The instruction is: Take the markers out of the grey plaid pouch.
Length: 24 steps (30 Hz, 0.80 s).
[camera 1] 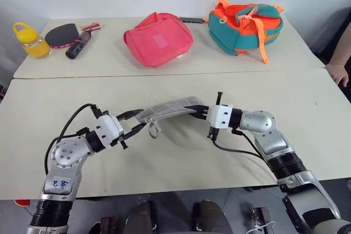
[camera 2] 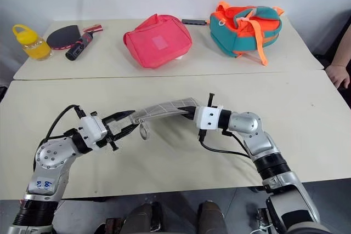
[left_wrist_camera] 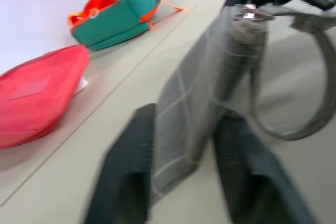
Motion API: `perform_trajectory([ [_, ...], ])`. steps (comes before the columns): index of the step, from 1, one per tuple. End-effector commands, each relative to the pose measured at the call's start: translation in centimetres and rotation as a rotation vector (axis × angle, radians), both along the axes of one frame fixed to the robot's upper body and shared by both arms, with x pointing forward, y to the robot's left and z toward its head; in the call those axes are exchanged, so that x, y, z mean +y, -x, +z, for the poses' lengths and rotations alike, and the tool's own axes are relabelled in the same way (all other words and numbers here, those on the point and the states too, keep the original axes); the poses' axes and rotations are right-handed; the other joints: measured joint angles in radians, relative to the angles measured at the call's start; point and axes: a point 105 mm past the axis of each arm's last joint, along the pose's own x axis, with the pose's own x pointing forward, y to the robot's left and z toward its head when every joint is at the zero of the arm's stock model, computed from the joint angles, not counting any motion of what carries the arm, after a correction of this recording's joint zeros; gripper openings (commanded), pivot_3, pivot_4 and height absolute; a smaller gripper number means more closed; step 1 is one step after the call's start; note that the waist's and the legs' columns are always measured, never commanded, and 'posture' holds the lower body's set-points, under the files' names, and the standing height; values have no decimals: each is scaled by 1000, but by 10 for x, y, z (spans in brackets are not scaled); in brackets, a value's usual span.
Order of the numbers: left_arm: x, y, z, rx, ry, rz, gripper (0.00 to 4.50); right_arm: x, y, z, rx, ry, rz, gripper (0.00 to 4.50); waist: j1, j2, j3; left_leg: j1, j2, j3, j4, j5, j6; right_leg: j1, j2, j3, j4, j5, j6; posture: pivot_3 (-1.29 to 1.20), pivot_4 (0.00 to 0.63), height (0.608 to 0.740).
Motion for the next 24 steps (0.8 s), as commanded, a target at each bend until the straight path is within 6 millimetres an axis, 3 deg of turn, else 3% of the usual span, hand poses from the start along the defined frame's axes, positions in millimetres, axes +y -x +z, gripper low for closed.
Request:
perform_trajectory([
  [1,0,2,6,-35,3,-5,247,0,3,15,-53,-38,11,0,0,0,0,0,0,0,0,0,0,0,0,0,0,0,0,0,150,740],
  [2,0,2,6,-38,2,-6,36,-1,3,15,-57,-34,9,0,0,0,0,0,0,0,0,0,0,0,0,0,0,0,0,0,150,740],
  [7,0,0,6,-53,-1,9,36,-2,-8,21,-95,-35,-40,0,-1,0,0,0,0,0,0,0,0,0,0,0,0,0,0,0,150,740],
  [12,-5,-7,8,-93,8,48,0,-3,-19,31,-148,-26,-68,1574,0,0,0,0,0,0,2,0,0,0,0,0,1,0,0,0,150,740],
  [17,-23,-17,0,-114,-20,98,0,-17,-13,41,144,-193,-64,3364,9,0,0,-1,0,0,2,-1,1,1,0,0,0,0,0,0,150,740],
  [20,-33,-17,-10,-122,-64,105,0,-29,-6,53,332,-332,-75,3364,22,0,0,-1,0,-1,3,-2,2,1,0,0,0,0,0,0,150,740],
  [24,-43,-19,-19,-105,-56,116,0,-34,28,56,591,-396,-5,3364,27,0,0,-1,0,-1,4,-3,2,1,0,0,0,0,0,0,150,740],
])
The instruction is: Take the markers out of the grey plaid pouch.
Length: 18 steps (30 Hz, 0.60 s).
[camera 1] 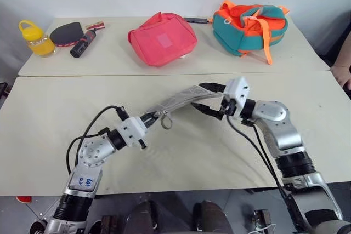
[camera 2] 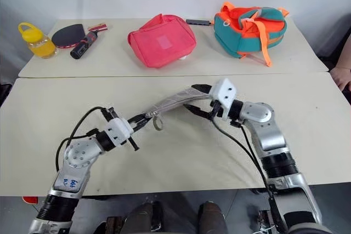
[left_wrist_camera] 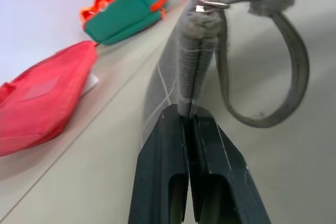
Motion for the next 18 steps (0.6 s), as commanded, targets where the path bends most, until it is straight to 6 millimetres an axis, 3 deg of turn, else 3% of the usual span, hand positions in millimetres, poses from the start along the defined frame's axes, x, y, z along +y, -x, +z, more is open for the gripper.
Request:
perform_trajectory([
  [1,-7,1,-1,-18,15,0,0,5,42,10,191,-78,144,3364,1,0,0,0,0,0,0,-1,0,0,0,0,0,0,0,0,150,740],
  [4,-9,0,-1,-17,21,-7,0,14,74,-14,377,-46,209,3364,2,0,0,0,1,-1,1,-3,1,1,0,-1,-1,0,0,0,150,740],
  [7,-9,-2,1,-19,23,-12,0,25,83,-29,415,-48,186,3364,-2,0,0,0,1,0,2,-4,1,1,0,0,-1,0,0,0,150,740],
  [11,-11,-3,2,-25,8,-33,0,42,65,-54,434,-50,16,3364,0,0,0,0,1,0,4,-3,1,1,0,0,0,0,0,0,150,740],
  [14,-13,-1,2,-23,3,-46,0,46,53,-58,442,-87,-43,3364,2,-1,-1,-1,0,0,4,-4,1,0,0,0,0,0,0,0,150,740],
  [18,-14,1,2,-21,1,-51,0,61,52,-58,451,-113,-20,3364,1,-1,-1,-1,0,1,3,-4,1,0,0,0,-1,0,0,0,150,740],
])
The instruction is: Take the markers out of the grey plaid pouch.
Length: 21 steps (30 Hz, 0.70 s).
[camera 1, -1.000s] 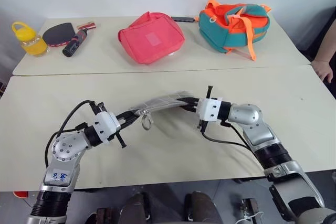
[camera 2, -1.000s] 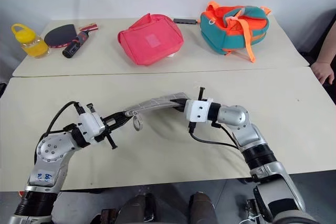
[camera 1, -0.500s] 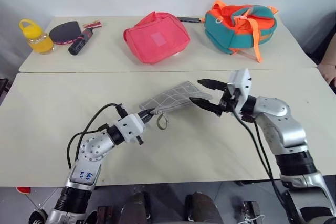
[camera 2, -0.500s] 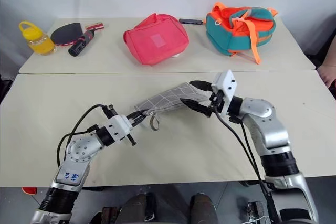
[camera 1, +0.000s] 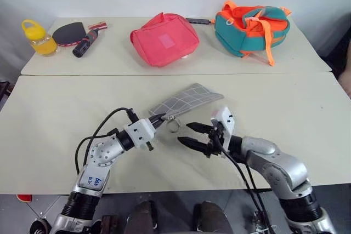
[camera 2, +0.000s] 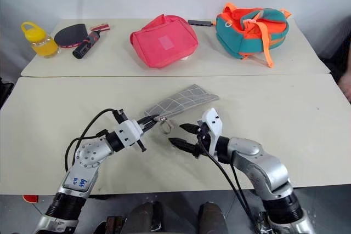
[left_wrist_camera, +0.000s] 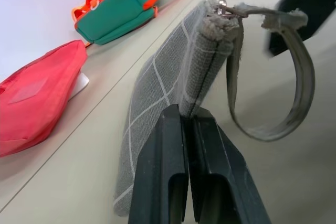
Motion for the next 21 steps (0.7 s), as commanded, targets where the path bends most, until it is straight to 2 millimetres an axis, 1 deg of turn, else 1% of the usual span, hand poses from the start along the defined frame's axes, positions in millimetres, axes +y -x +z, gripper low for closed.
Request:
perform_trajectory([
  [1,-3,4,7,-27,10,-21,0,11,-1,5,-40,-2,8,3364,-2,0,0,0,0,0,0,0,0,0,0,0,0,0,0,0,150,740],
  [3,-4,5,7,-29,10,-22,0,15,-6,7,-34,-32,-11,3364,-3,0,0,0,0,0,0,0,0,0,0,0,0,0,0,0,150,740],
  [5,-4,5,8,-30,13,-19,0,22,-3,9,-17,-57,21,2964,-3,0,0,0,0,0,0,0,0,0,0,0,0,0,0,0,150,740],
  [6,-3,5,9,-32,13,-16,0,24,-3,9,-18,-60,28,2609,-2,0,0,0,0,0,0,0,0,0,0,0,0,0,0,0,150,740],
  [7,-3,5,9,-33,13,-13,0,25,-4,10,-18,-67,23,2401,-2,0,0,0,0,0,0,0,0,0,0,0,0,0,0,0,150,740],
  [8,-2,5,9,-34,13,-11,0,24,-6,10,-16,-74,16,2094,-2,0,0,0,0,0,0,0,0,0,0,0,0,0,0,0,150,740],
  [9,-1,5,10,-36,13,-9,0,23,-7,10,-24,-71,14,1752,-2,0,0,0,0,0,0,0,0,0,0,0,0,0,0,0,150,740],
  [10,0,6,10,-37,13,-6,0,21,-9,11,-27,-71,8,1532,-2,0,0,0,0,0,0,0,0,0,0,0,0,0,0,0,150,740],
  [14,5,4,11,-38,21,10,0,9,-16,12,-40,-62,-21,60,-2,0,0,0,0,0,0,0,0,0,0,0,0,0,0,0,150,740],
  [17,8,4,13,-36,37,13,0,-7,-22,12,-72,-10,-38,20,-2,0,0,0,0,0,0,0,0,0,0,0,0,0,0,0,150,740],
  [20,8,10,15,-22,47,-42,0,-28,-29,8,-115,87,-43,20,-3,0,0,0,0,0,0,0,0,0,0,0,0,0,0,0,150,740],
  [21,10,11,16,-21,43,-51,0,-38,-34,7,-132,122,-53,20,-3,0,0,0,0,1,0,0,0,-1,0,0,0,0,0,0,150,740],
])
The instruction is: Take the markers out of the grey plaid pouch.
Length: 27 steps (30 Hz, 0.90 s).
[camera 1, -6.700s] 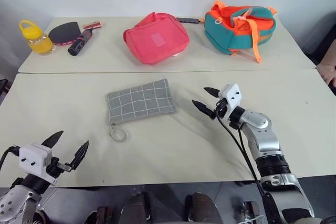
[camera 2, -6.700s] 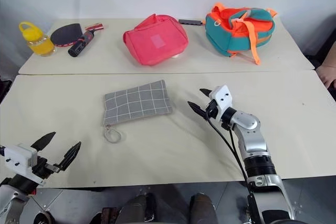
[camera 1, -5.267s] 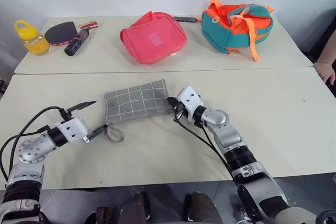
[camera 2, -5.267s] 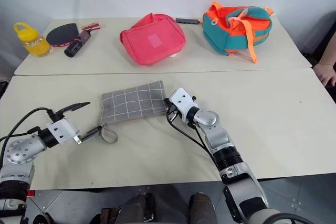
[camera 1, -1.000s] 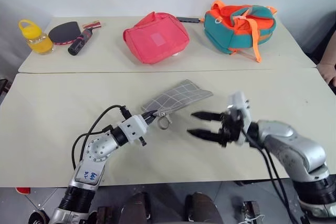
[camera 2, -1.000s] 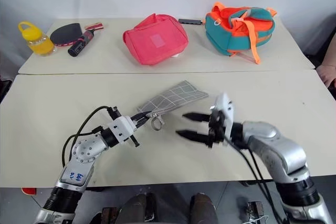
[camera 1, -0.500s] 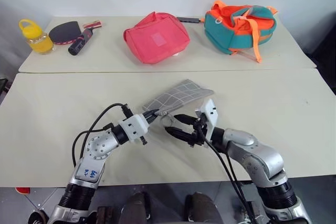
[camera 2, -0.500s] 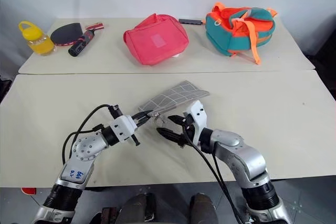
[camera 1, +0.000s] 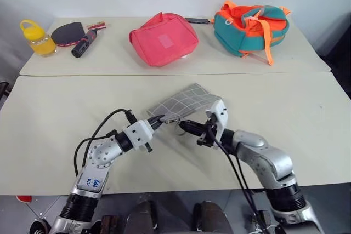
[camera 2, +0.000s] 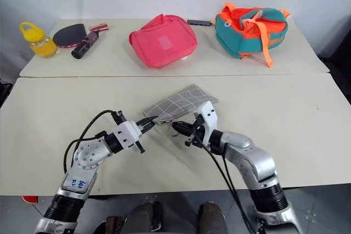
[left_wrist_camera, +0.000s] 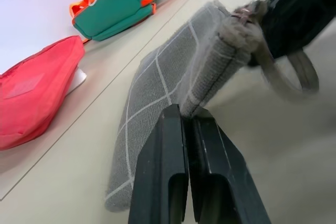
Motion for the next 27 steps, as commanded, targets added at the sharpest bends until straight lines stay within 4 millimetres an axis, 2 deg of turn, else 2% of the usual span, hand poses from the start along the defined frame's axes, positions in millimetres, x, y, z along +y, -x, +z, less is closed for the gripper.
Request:
perform_trajectory([
  [1,10,6,18,-48,15,-38,0,-33,-14,8,-95,95,-35,20,-1,0,0,0,0,0,0,0,0,0,0,0,0,0,0,0,150,740],
  [6,30,5,23,-32,8,-34,0,-88,-44,14,-174,235,-154,20,-1,0,0,0,0,1,0,0,0,0,0,1,0,0,0,0,150,740],
  [9,35,4,22,-33,6,-28,0,-104,-52,14,-195,276,-188,20,-1,0,0,0,0,1,0,0,0,0,0,0,0,0,0,0,150,740],
  [13,37,4,20,-32,19,-21,0,-99,-47,11,-197,267,-145,20,-1,0,0,0,0,2,-1,0,0,0,0,1,-1,0,0,0,150,740],
  [17,32,4,19,-35,22,-27,0,-93,-41,17,-192,235,-107,1032,0,0,0,0,0,2,0,0,0,0,0,1,-1,0,0,0,150,740],
  [22,33,3,21,-34,39,-21,0,-100,-32,35,-218,250,-69,2596,1,1,0,0,0,1,0,0,0,0,0,1,-1,0,0,0,150,740],
  [25,36,1,22,-32,55,-11,0,-99,-37,61,-312,182,-125,2596,-1,1,0,0,0,1,0,0,0,0,0,1,-1,0,0,0,150,740],
  [27,36,1,22,-29,68,-10,0,-89,-34,82,-393,122,-123,2596,-4,1,0,0,1,1,0,0,0,0,0,1,0,0,0,0,150,740],
])
